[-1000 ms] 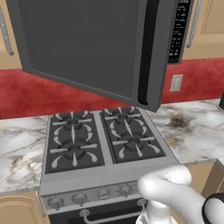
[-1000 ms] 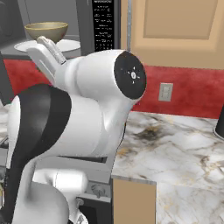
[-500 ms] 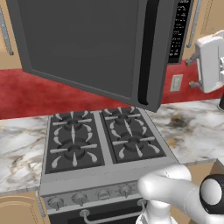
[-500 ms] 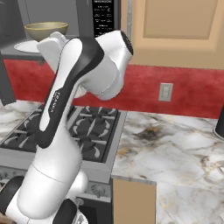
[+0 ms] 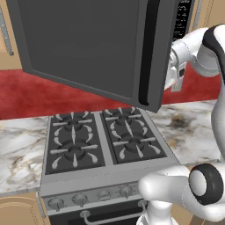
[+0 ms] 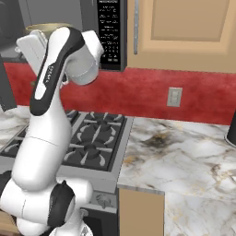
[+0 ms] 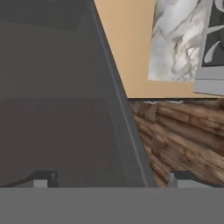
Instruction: The microwave is finished heating the shrimp and bell pepper. Take the bowl containing the food and place it on the dining counter.
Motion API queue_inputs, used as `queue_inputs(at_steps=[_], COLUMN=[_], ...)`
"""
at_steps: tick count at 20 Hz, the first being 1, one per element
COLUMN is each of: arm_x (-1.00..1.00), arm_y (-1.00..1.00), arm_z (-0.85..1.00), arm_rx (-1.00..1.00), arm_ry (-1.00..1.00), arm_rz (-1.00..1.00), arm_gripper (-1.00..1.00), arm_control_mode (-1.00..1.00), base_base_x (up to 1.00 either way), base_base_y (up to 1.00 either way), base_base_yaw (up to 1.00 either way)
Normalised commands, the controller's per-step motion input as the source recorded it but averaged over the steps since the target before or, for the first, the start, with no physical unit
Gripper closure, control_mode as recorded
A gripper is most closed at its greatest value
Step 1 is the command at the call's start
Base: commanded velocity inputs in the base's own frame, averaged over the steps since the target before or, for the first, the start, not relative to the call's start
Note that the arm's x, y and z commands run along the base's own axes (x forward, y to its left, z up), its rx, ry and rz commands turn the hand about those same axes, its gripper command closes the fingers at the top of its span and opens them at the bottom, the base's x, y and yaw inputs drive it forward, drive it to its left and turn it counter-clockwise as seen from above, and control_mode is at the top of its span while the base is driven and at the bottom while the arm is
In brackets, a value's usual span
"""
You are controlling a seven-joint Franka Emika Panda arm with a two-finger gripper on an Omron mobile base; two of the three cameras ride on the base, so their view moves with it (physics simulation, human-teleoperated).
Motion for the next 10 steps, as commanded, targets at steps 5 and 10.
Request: queue_inputs(at_steps=[5,10], arm_x=[-0.04,-0.21], arm_y=[1.0,1.0], arm_z=[0.13,0.04], arm_rx=[0.0,0.0], arm_ry=[0.02,0.0], arm_rz=[0.25,0.19], arm_gripper=[-1.0,-1.0], arm_control_mode=[-1.0,-1.0], base_base_x=[0.0,0.0], base_base_y=[0.0,0.0], base_base_yaw=[0.0,0.0])
